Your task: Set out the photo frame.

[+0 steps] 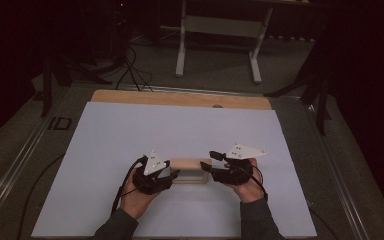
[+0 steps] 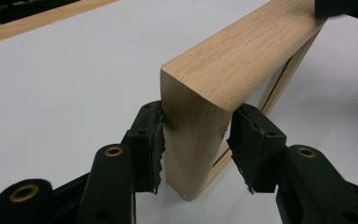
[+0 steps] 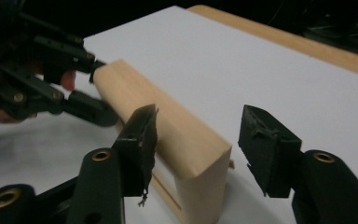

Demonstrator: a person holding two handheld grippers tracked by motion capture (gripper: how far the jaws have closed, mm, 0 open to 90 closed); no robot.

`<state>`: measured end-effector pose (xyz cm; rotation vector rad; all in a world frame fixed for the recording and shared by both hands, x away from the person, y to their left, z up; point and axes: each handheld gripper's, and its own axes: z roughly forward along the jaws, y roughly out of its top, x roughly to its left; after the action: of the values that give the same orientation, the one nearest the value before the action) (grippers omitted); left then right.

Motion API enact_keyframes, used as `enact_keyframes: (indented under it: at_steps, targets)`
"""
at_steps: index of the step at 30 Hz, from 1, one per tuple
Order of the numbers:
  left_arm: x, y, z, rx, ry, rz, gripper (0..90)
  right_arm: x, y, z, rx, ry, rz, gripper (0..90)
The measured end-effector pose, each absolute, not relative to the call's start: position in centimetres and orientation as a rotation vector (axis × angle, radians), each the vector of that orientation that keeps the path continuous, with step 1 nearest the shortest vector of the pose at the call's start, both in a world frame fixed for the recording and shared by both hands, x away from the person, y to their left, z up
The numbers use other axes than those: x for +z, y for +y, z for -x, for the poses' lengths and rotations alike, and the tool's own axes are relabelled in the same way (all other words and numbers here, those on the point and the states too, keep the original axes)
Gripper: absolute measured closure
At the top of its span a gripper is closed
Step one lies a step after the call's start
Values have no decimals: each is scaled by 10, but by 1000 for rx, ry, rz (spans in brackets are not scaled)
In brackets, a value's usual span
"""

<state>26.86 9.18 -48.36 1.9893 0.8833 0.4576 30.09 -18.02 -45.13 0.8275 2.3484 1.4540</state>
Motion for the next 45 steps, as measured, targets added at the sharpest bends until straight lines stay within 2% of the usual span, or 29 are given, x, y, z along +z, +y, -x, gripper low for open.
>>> enact_keyframes:
  at_steps: [14,31,45]
  targets:
    - [-484,92,-269,459,884,-1988,550,-470,-181,-301,1407,2439,-814,427]
    - [-483,93,-269,460,871,-1984,560,-477,-182,-302,1345,2439,-798,538]
    - [-479,95,-268,464,858,-1981,568,-474,-181,-300,1307,2427,-753,550]
